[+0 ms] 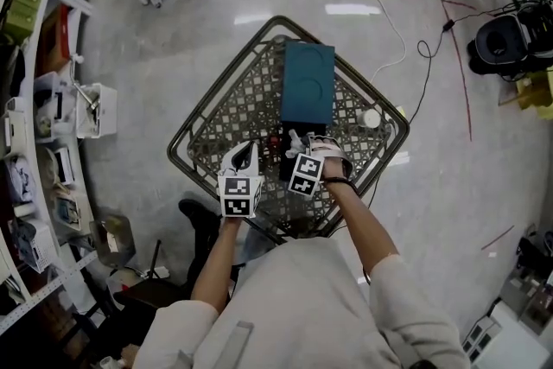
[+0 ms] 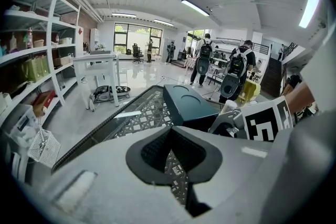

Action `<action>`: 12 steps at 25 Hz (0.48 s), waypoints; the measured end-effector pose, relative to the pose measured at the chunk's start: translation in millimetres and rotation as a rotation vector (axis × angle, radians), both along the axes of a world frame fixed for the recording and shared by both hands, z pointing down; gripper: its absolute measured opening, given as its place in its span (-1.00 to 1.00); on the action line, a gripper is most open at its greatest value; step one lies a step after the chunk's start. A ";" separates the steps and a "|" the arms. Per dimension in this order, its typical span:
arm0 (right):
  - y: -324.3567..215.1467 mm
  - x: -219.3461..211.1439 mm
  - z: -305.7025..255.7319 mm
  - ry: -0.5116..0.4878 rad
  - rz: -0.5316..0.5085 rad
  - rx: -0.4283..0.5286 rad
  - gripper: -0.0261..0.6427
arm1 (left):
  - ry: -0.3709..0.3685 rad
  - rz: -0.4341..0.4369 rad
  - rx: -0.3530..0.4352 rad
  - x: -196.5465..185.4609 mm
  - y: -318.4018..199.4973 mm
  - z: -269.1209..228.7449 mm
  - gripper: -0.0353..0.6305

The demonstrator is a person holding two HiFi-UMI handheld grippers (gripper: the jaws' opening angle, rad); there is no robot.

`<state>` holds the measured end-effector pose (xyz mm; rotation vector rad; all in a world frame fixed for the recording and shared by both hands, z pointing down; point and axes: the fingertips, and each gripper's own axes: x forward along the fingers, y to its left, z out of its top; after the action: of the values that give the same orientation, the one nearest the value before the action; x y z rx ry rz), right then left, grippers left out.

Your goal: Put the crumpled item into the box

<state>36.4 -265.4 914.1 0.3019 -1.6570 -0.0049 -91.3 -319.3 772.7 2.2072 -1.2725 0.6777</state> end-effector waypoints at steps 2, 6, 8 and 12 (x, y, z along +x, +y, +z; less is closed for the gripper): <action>-0.7 -2.6 0.7 -0.003 -0.005 -0.005 -0.48 | -0.001 -0.003 0.000 -3.5 -0.3 0.8 -0.88; -0.7 -4.8 0.5 -0.023 -0.002 -0.024 -0.35 | 0.003 -0.003 -0.002 -2.8 -2.1 -1.5 -0.88; 0.4 -5.8 0.5 -0.036 0.001 -0.027 -0.21 | 0.005 0.001 0.000 -0.7 -2.2 -2.2 -0.88; -4.2 -7.4 -5.7 -0.047 0.002 0.019 -0.05 | 0.006 0.007 0.005 1.4 -1.7 -3.9 -0.88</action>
<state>28.9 -269.6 908.4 0.3200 -1.7037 -0.0125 -89.9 -321.0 768.8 2.2170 -1.2655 0.6706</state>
